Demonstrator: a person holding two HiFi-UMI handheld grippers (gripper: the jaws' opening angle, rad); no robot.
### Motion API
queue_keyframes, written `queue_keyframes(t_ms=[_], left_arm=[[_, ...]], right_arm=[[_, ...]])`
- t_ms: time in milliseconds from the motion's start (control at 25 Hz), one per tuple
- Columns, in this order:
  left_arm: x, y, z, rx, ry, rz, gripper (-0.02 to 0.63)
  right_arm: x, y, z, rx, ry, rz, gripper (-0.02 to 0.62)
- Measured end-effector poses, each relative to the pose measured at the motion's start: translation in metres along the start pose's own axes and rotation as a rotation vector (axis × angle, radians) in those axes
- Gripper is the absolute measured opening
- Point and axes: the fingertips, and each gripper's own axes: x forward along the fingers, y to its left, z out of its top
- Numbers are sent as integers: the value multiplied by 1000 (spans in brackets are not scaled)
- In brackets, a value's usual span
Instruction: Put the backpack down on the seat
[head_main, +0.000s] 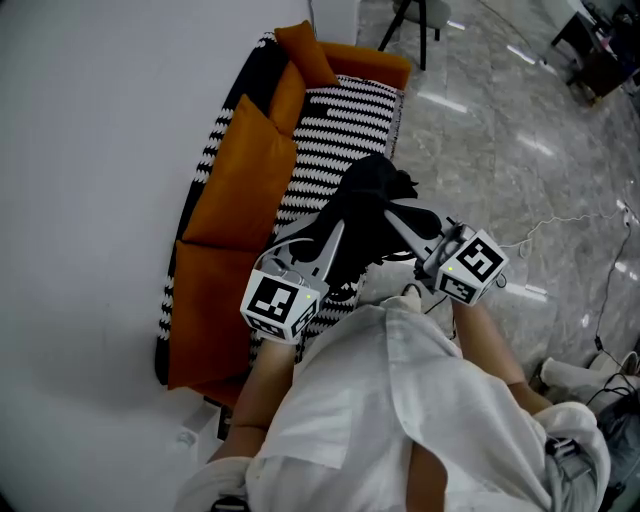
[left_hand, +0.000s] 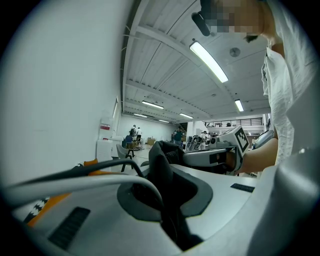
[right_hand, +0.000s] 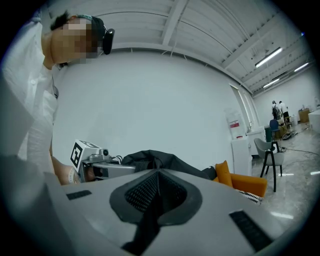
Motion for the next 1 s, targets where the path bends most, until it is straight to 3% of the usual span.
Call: queue_keyframes(t_ms=[560, 1000], left_arm=[[-59, 41, -2, 19, -22, 43, 43], [-42, 66, -6, -37, -27, 125, 43]], right_arm=[[55, 51, -3, -29, 42, 63, 21], [82, 23, -4, -35, 71, 177, 21]])
